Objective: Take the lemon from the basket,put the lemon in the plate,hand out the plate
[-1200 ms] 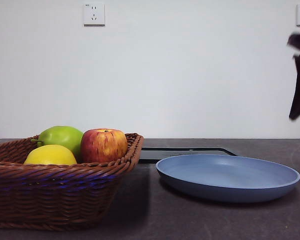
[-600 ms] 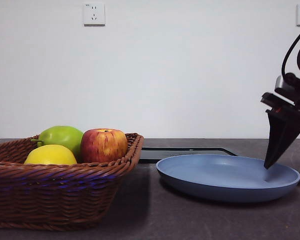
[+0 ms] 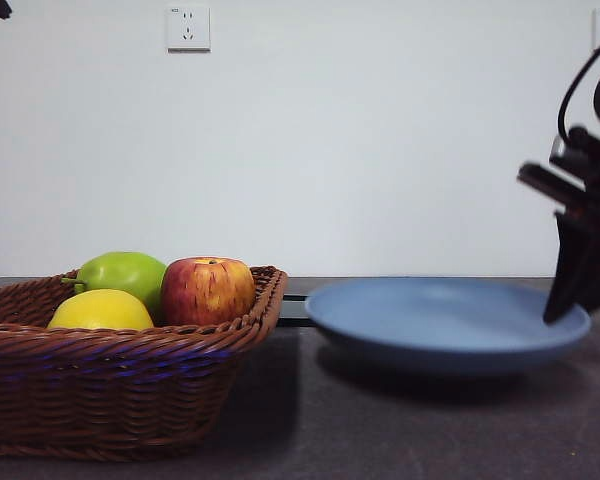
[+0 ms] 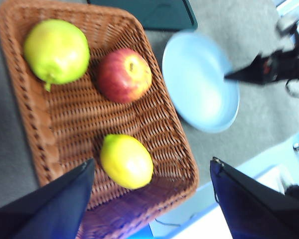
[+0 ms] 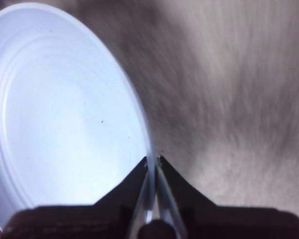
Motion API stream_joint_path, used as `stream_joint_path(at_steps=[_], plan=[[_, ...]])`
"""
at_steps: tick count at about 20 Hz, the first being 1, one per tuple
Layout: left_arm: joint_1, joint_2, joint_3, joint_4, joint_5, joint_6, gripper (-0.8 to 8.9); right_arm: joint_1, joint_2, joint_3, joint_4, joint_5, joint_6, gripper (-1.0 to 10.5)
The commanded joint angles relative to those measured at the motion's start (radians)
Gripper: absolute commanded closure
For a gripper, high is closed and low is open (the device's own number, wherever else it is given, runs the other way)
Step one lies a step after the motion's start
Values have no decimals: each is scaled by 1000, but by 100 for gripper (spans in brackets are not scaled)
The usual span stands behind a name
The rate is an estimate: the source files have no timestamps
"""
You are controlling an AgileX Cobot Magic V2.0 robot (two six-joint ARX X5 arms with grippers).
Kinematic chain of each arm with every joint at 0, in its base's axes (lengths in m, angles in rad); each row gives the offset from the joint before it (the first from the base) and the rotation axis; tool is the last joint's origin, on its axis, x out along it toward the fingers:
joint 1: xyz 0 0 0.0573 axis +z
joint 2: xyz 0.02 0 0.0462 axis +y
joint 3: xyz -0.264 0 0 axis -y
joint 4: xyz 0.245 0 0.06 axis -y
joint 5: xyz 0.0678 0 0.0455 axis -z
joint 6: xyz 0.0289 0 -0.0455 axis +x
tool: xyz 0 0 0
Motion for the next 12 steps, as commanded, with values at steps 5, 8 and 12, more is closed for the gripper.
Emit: stream_joint_path(at_steps=[5,8,12], plan=[[-194,95,18,28,-89,-156,411,2,-134,26,7,-2,14,942],[-309,198,29,23,-170,-210,411,2,-182,26,7,-1,13,942],[-439,389,163,-90,-361,-210,411,2,-204,26,8,2,13,942]])
